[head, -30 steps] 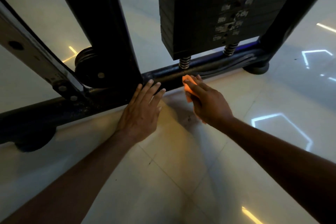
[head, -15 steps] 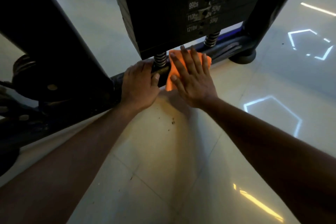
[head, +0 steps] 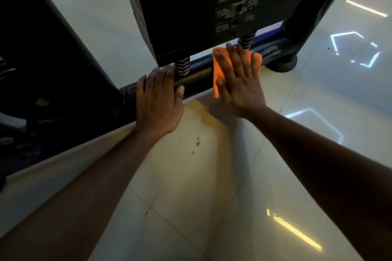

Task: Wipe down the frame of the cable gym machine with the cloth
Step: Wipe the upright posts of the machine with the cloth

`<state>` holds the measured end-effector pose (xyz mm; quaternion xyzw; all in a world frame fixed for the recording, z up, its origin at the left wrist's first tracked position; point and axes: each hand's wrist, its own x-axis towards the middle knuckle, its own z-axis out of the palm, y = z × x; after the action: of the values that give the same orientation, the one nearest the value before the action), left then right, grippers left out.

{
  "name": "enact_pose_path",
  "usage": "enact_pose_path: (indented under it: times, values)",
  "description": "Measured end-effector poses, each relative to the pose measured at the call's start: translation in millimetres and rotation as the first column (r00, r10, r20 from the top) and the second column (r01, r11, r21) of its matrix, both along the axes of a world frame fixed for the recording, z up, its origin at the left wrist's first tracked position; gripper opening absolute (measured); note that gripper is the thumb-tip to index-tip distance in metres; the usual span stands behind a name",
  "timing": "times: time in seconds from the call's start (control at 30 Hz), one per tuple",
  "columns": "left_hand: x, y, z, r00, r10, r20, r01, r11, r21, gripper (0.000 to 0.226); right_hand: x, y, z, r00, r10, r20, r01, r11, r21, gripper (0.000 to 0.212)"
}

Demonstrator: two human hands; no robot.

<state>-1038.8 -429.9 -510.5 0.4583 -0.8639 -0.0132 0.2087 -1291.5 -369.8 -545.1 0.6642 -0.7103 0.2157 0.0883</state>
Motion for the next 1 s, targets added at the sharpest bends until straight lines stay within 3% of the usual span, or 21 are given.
enact_pose_path:
  times: [0.07,0.13,0.23,0.3,0.4,0.5,0.6,0.73,0.87,1.0]
  values:
    - [-0.8,1.1,-1.2,1.0,0.016,-0.001,-0.016,1.0,-0.023,0.061,32.7,-2.9,-0.6,0.992,-0.083,0.095,0.083,0.997,-0.002,0.071]
    - [-5.2,5.8,-2.2,0.999,0.052,0.001,-0.052,0.998,-0.046,0.063,59.7,-4.3,-2.1,0.993,-0.028,0.113,0.025,0.999,0.02,0.07]
    - [-11.9,13.7,-5.4,0.995,0.098,0.006,-0.098,0.993,-0.073,0.067,38.7,-2.2,5.7,0.988,0.148,-0.042,-0.146,0.988,0.038,0.069]
    - [-14.3,17.2,-6.7,0.994,0.112,0.002,-0.111,0.99,-0.087,0.068,11.9,-2.9,14.8,0.978,0.171,-0.119,-0.163,0.984,0.074,0.068]
    - [-14.9,25.0,-8.4,0.992,0.126,0.021,-0.124,0.988,-0.096,0.071,17.7,2.8,21.1,0.999,0.044,-0.006,-0.044,0.995,0.089,0.067]
    - [-15.5,41.1,-10.7,0.991,0.128,0.044,-0.124,0.989,-0.076,0.079,37.4,13.9,29.0,0.993,0.034,0.113,-0.046,0.994,0.103,0.068]
    - [-12.7,59.5,-12.6,0.996,0.073,0.057,-0.072,0.997,-0.018,0.081,25.4,22.7,47.0,0.987,0.074,0.14,-0.095,0.985,0.144,0.076]
    - [-13.2,79.7,-10.3,0.996,-0.088,0.026,0.087,0.996,0.029,0.057,11.5,49.4,58.1,0.98,0.098,0.171,-0.131,0.971,0.198,0.072]
    - [-35.4,88.2,-2.3,0.969,-0.221,-0.108,0.23,0.971,0.07,0.046,-16.8,81.0,49.5,0.971,-0.028,0.237,-0.021,0.979,0.203,0.078]
    - [-72.4,73.7,7.6,0.954,-0.262,-0.146,0.272,0.961,0.055,0.042,-41.4,83.3,48.1,0.947,-0.116,0.299,0.074,0.986,0.147,0.069]
